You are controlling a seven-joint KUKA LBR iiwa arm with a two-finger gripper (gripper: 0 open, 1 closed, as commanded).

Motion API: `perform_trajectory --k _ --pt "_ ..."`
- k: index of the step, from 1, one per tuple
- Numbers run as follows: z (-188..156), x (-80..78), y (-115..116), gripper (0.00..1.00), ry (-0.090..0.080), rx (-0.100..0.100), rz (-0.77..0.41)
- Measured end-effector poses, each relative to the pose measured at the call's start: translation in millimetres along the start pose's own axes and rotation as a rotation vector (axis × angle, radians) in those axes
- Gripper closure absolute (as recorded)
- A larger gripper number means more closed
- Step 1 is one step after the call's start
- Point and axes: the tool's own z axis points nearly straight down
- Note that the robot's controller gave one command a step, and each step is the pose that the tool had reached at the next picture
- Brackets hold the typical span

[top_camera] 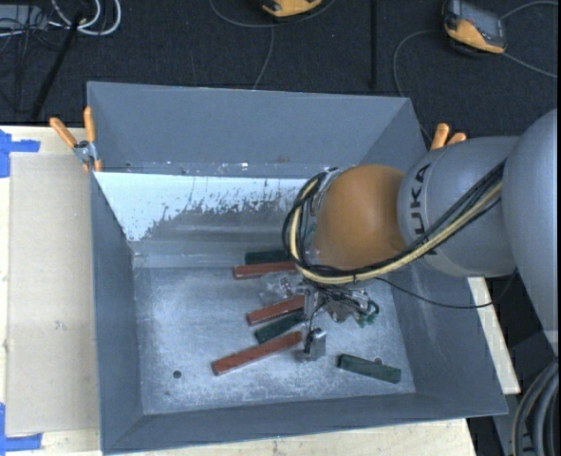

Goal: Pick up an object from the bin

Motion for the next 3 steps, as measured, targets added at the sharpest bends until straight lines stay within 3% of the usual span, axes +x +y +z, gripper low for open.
perform_trajectory --k 1,2,3 --pt "0 0.0 -2 1.0 -0.002 0.002 0.002" --pt "-25 -15.4 -14 1.0 -0.005 0.004 -0.076" --pt "-85 -65.9 19 1.0 -0.011 0.004 -0.173"
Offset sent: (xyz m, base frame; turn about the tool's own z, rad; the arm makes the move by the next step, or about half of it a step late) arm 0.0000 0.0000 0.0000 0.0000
